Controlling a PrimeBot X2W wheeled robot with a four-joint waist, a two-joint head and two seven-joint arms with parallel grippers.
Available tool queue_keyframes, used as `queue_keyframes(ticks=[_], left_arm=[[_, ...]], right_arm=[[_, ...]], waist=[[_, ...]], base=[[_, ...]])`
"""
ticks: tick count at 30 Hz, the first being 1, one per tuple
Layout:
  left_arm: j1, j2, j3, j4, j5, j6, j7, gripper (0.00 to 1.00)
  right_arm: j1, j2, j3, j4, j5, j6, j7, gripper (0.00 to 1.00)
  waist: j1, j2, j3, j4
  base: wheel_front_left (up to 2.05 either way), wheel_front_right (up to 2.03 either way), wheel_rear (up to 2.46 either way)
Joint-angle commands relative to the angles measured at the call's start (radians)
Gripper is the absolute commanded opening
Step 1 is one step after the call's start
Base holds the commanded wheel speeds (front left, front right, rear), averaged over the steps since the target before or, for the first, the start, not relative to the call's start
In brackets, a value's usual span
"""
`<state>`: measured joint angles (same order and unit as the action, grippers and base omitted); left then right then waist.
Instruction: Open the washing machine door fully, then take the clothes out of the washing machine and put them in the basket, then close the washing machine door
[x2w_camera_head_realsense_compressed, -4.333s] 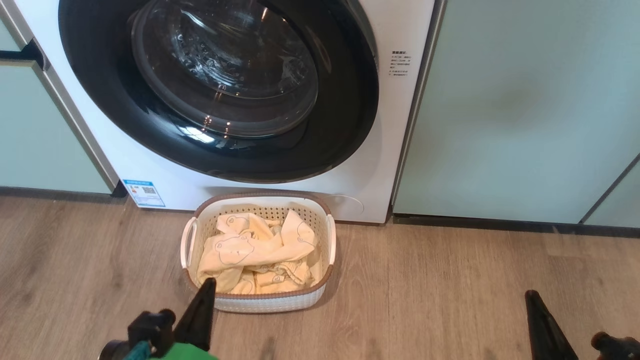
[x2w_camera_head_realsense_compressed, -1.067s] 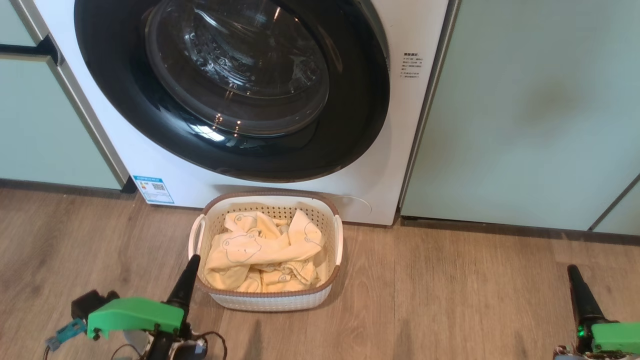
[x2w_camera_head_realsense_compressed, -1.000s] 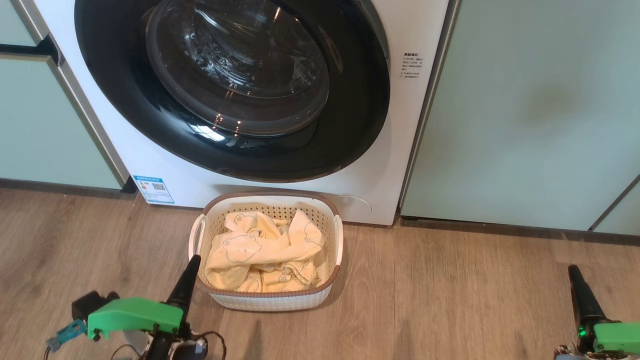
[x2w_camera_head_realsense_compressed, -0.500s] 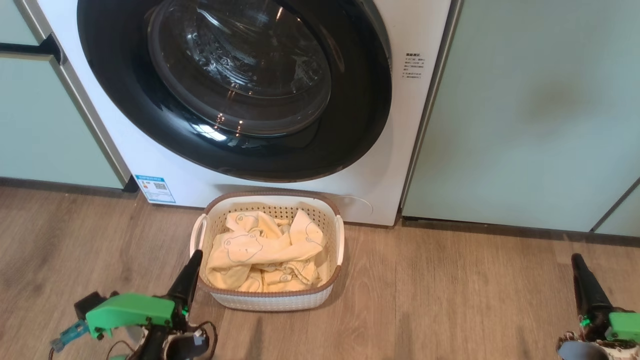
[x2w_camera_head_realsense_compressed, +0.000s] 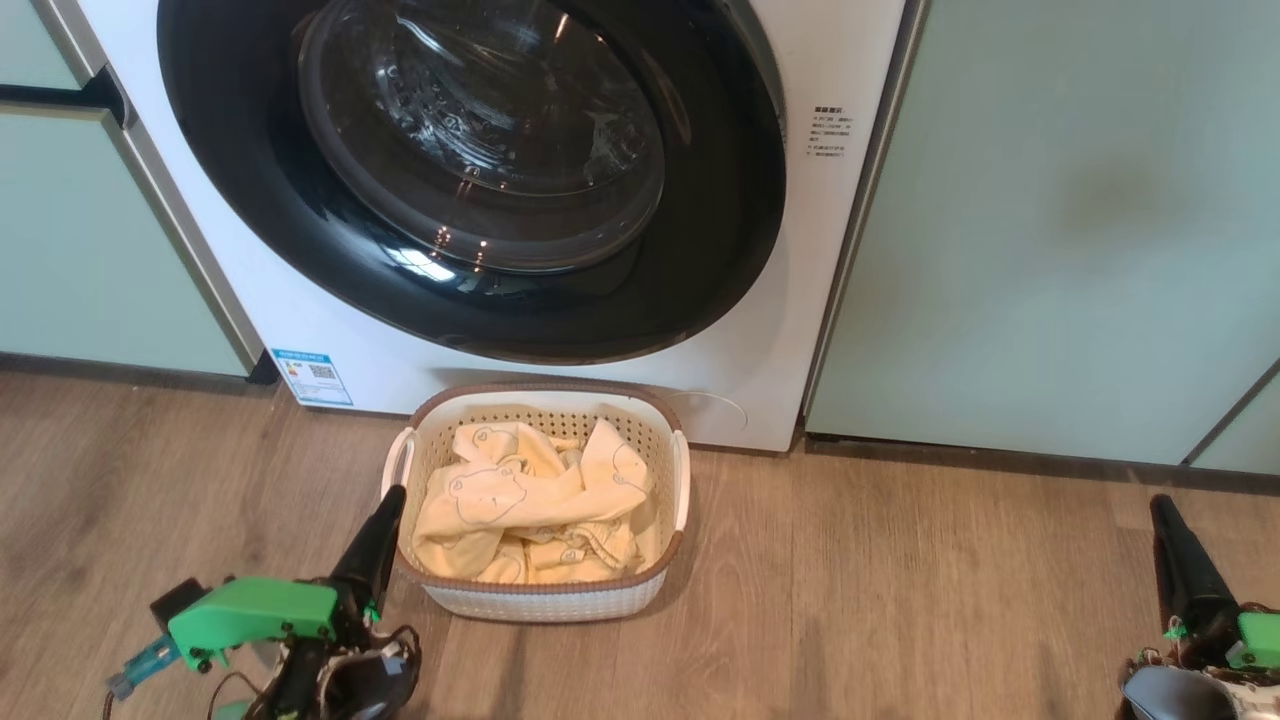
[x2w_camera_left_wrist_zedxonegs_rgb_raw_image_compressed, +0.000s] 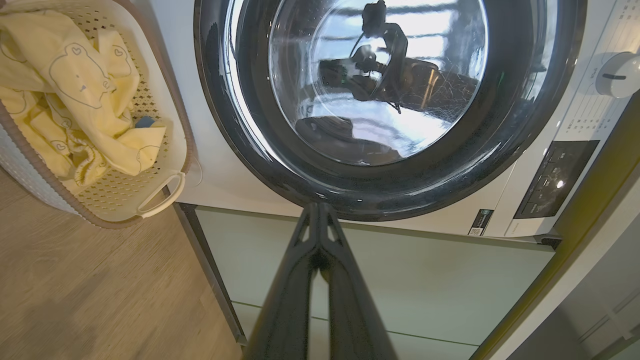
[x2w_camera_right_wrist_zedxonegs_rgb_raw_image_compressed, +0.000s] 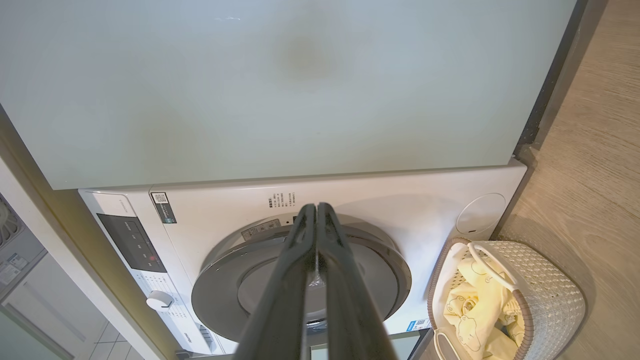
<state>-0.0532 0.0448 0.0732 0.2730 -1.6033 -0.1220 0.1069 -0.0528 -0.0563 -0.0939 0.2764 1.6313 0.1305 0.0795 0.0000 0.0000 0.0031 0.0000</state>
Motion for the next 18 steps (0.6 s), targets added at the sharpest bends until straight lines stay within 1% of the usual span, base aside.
queue_keyframes(ticks=[1,18], left_arm=[[-0.055,0.005,0.041,-0.028,-0.005,-0.009,0.007,0.00],[-0.055,0.005,0.041,-0.028,-0.005,-0.009,0.007,0.00]], right_arm=[[-0.052,-0.018,0.014,-0.034,0.005,0.000,0.007,0.00],[-0.053,-0.014,0.007,-0.033,0.000,0.000,0.012,0.00]], waist=[[0.0000,0.0000,0.000,0.000],[0.0000,0.0000,0.000,0.000]], base=[[0.00,0.00,0.00],[0.00,0.00,0.00]])
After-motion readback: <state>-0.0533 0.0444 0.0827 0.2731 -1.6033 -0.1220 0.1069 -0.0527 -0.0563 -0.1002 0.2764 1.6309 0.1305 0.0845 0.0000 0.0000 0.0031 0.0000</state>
